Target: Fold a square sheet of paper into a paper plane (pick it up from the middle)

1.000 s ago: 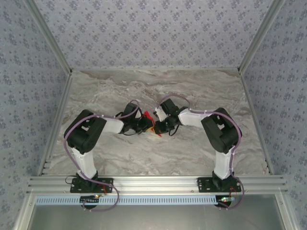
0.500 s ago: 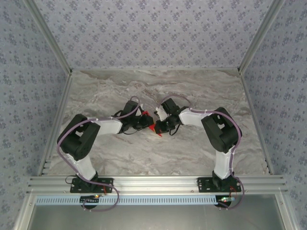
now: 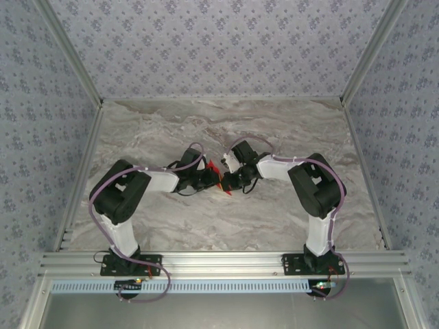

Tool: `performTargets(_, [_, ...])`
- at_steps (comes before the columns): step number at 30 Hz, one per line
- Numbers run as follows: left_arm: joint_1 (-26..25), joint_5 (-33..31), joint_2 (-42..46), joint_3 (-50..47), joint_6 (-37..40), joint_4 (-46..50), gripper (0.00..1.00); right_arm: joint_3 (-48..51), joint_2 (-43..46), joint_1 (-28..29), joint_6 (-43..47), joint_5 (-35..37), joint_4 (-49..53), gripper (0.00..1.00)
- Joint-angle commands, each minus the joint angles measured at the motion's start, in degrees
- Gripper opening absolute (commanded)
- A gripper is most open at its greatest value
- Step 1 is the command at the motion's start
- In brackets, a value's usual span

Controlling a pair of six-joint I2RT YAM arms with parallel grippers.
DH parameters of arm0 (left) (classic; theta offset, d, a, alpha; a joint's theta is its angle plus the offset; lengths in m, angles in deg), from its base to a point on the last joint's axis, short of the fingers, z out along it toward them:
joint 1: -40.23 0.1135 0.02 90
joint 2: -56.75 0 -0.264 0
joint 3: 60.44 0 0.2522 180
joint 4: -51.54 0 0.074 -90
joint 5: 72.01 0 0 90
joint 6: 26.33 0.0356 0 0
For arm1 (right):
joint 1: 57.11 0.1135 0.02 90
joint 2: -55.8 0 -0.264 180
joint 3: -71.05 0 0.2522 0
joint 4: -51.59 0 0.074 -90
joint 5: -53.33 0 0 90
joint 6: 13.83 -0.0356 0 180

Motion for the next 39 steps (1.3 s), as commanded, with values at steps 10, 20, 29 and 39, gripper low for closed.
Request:
performTargets(10, [0.3, -7.3, -0.9, 3.0, 5.8, 10.5, 0.08, 2.2, -3.3, -0.5, 0.6, 4.3, 6.0, 0.00])
performTargets(20, [5.5, -7.9, 0.7, 2.9, 10.3, 13.5, 0.08, 2.2, -3.8, -0.5, 1.0, 4.1, 6.6, 0.00])
performTargets(29, [11.2, -7.8, 1.0, 2.8, 13.2, 14.7, 0.08, 2.3, -4.0, -0.6, 1.2, 4.2, 7.0, 0.00])
performTargets(39, [17.1, -7.4, 0.4, 3.4, 15.6, 14.8, 0.08, 2.5, -4.1, -0.5, 1.3, 4.1, 7.4, 0.00])
